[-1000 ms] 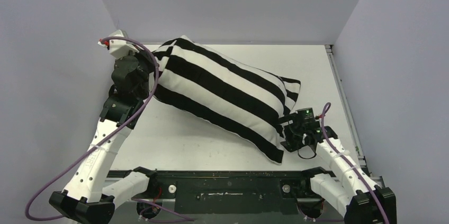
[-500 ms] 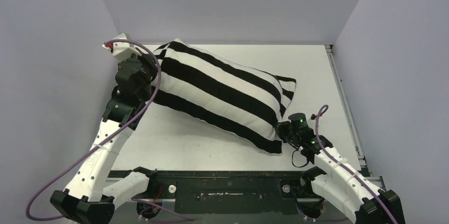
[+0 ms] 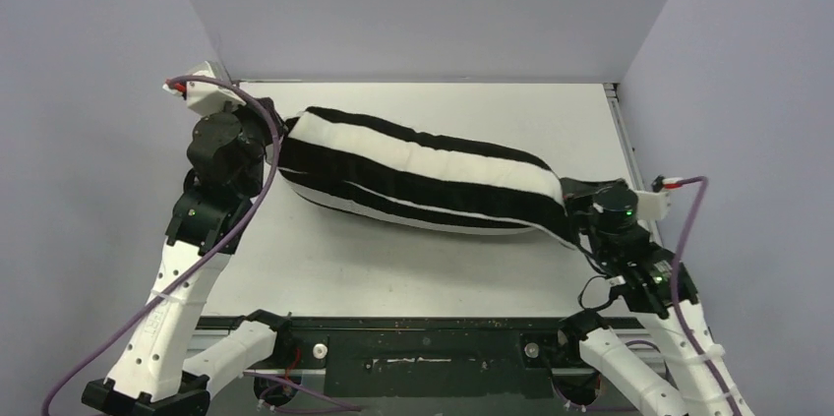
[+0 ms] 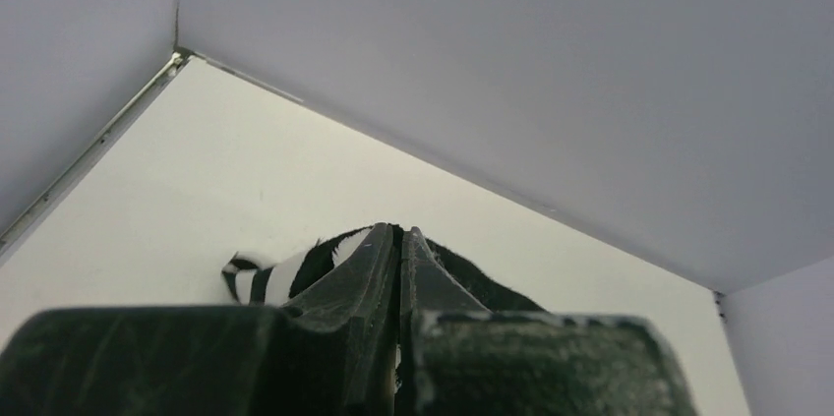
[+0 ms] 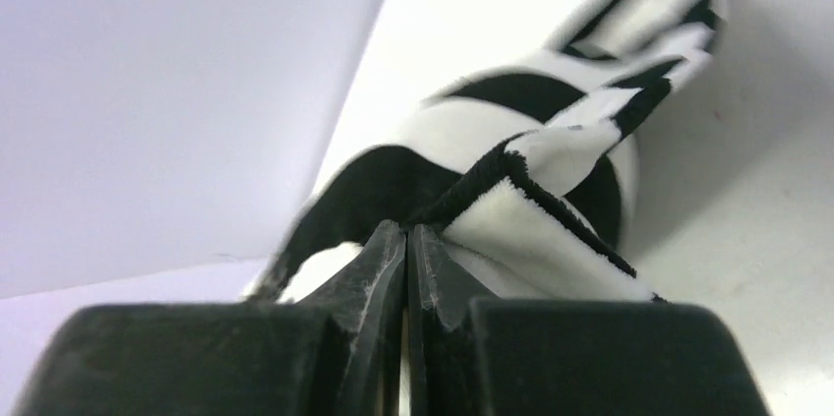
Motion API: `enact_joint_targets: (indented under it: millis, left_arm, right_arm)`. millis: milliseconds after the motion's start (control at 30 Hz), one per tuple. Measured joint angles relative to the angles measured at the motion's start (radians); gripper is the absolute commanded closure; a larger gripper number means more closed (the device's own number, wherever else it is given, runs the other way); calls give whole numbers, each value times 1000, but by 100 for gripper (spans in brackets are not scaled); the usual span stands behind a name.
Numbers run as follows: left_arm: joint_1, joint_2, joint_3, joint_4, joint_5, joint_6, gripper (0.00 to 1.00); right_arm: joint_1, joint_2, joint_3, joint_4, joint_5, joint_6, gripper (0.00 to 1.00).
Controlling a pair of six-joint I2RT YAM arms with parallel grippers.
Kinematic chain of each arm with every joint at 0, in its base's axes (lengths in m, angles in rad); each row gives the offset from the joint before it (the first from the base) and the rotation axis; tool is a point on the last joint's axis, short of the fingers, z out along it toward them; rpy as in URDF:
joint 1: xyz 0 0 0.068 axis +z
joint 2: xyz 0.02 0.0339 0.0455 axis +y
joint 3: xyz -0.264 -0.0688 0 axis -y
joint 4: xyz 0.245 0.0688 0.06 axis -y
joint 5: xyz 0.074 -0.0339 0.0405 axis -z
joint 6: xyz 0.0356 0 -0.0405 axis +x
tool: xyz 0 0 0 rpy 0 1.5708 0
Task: Put the pillow into the pillowcase
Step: Turn over the pillow at the center of the board.
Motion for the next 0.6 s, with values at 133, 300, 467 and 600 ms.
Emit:
enact_joint_targets:
  millis: [133, 300, 467, 600]
  left_arm:
    - [0, -56, 47, -21, 38, -38, 100]
    - [0, -93, 86, -11, 97, -93, 100]
    - [0, -83, 33, 24, 71, -93, 100]
    - [0, -16, -82, 94, 13, -47, 100]
  right_arm:
    - [0, 39, 264, -87, 71, -83, 100]
    - [0, 117, 455, -53, 175, -190, 100]
    - [0, 188, 373, 39, 238, -264, 100]
    - [-12, 269, 178, 178, 231, -339, 100]
